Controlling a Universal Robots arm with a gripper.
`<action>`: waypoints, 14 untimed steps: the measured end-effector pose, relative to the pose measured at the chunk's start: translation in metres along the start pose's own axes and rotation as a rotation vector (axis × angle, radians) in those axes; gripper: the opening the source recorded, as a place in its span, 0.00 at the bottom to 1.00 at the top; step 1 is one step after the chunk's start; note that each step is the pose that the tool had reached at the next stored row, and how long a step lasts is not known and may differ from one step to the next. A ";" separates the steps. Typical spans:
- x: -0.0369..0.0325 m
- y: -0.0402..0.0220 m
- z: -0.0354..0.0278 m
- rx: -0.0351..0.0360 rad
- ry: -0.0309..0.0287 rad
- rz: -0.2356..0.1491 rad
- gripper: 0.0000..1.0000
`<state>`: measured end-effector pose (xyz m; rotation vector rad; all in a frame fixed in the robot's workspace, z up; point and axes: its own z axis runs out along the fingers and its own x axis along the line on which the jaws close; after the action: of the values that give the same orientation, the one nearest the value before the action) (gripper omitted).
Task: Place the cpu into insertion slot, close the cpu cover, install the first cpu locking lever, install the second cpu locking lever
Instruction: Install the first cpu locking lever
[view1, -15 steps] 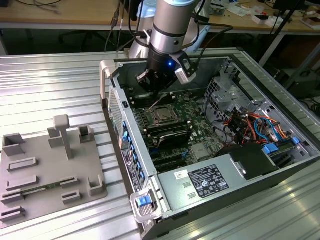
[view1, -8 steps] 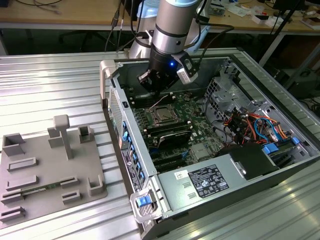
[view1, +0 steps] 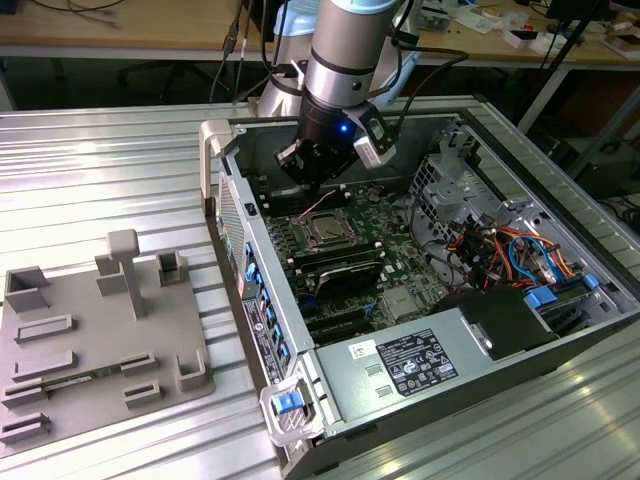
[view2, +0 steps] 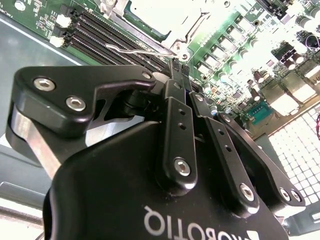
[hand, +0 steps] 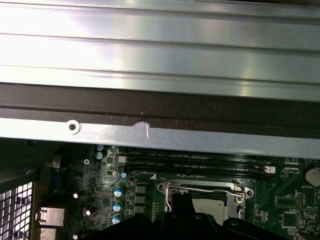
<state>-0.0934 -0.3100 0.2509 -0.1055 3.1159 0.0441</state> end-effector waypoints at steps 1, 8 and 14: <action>0.0000 0.0000 0.0000 -0.0001 0.0000 0.000 0.11; -0.0011 0.0000 0.0006 -0.0003 -0.0003 0.000 0.11; -0.0071 0.0001 0.0049 0.0001 -0.0002 0.008 0.11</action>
<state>-0.0862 -0.3093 0.2462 -0.0938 3.1161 0.0441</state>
